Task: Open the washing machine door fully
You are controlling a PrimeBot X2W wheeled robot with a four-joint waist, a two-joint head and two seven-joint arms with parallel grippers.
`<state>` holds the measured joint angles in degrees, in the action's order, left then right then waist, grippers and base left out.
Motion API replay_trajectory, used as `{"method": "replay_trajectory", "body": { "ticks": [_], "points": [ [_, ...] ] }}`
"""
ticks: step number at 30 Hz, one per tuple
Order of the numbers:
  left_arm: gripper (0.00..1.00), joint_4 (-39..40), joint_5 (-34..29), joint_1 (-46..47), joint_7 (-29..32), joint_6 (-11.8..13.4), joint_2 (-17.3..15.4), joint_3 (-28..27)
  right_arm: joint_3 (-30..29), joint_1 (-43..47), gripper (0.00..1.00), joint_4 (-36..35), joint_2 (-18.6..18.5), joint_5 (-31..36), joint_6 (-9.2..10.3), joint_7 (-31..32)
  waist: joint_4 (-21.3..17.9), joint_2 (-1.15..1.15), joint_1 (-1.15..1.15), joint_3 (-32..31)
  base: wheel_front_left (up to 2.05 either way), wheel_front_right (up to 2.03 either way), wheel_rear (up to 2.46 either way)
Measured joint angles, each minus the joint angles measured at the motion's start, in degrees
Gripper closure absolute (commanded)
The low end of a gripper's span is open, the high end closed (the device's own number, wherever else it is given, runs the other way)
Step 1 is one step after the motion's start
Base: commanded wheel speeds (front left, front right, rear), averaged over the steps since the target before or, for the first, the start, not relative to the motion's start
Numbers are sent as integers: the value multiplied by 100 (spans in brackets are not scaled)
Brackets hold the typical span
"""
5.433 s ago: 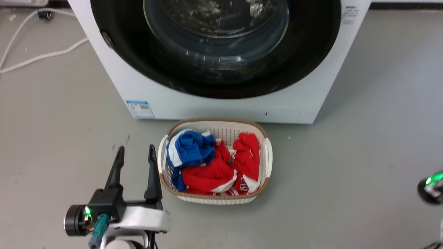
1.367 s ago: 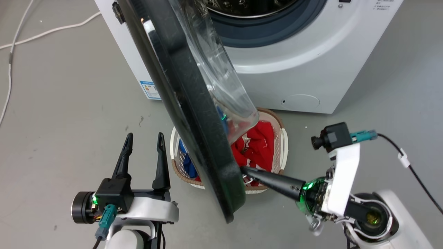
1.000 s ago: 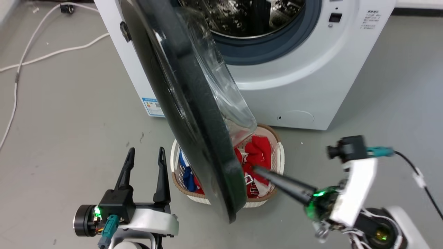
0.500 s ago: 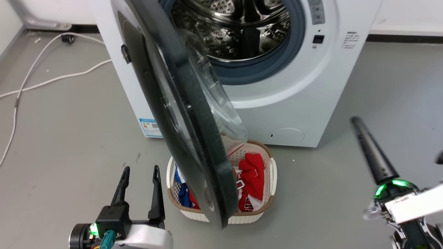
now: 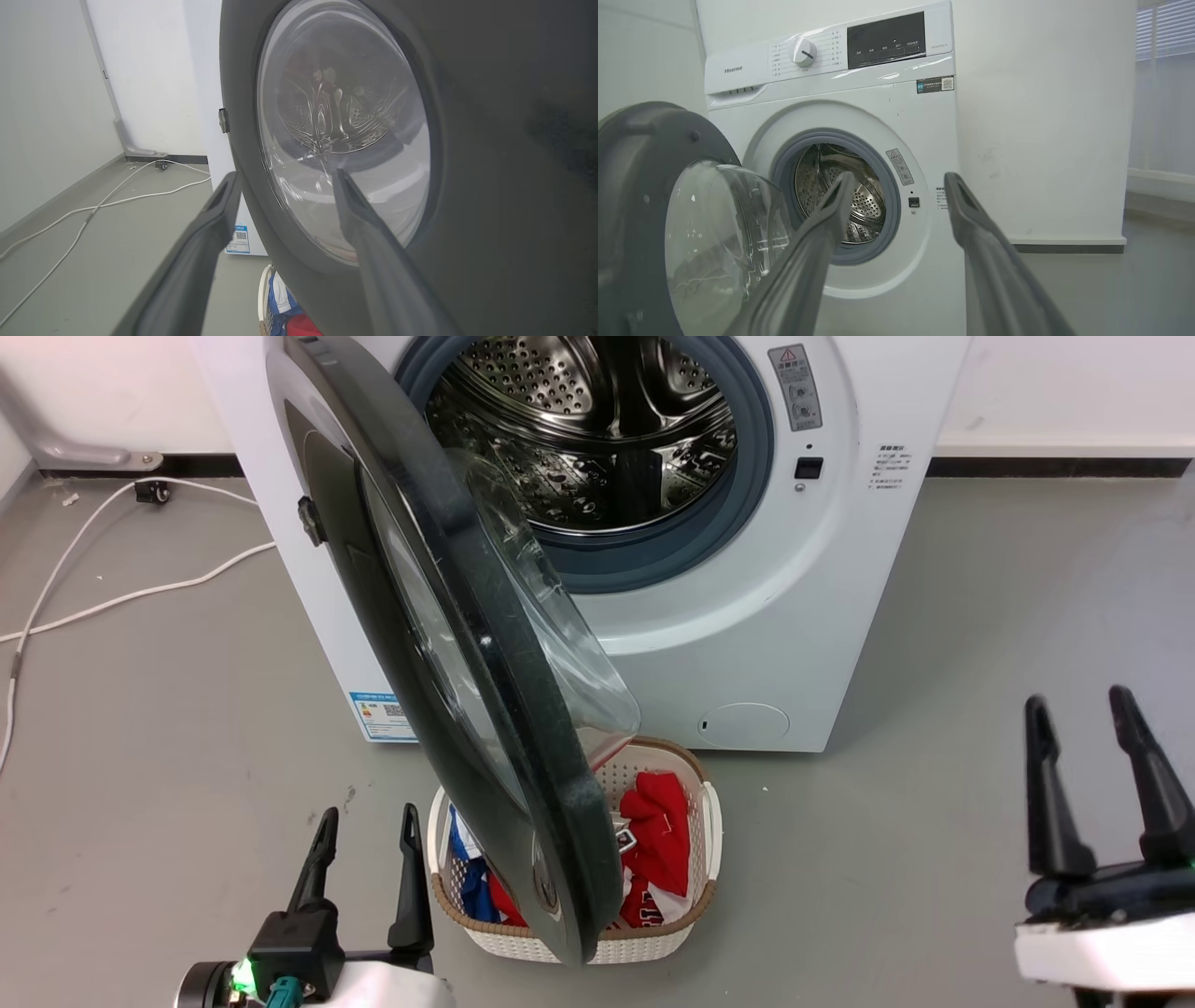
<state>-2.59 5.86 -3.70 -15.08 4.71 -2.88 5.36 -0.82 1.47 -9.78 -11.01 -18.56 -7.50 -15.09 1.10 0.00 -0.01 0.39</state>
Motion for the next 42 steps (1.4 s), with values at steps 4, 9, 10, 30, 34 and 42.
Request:
{"method": "replay_trajectory", "body": {
  "ticks": [4,9,10,30,34,42],
  "points": [
    [0,8,3,-4,0,1,1,15,-56,254,0,-41,336,1013,1,0,-8,0,0,11,0,0,0],
    [0,4,37,-4,0,7,0,40,-49,519,0,167,631,1321,0,0,22,0,0,22,0,0,0],
    [0,3,42,-4,0,9,0,45,-46,566,0,211,662,1335,0,0,27,0,0,21,0,0,0],
    [0,-2,33,-49,0,41,0,31,-177,942,0,393,799,1203,0,0,17,0,1,34,0,0,0],
    [0,1,10,-49,0,81,1,8,-167,946,0,409,800,1190,0,0,12,0,0,37,0,0,0],
    [100,249,-138,-42,0,309,1,-233,-142,946,0,414,800,1165,0,0,6,0,0,19,0,0,0]
  ]
}}
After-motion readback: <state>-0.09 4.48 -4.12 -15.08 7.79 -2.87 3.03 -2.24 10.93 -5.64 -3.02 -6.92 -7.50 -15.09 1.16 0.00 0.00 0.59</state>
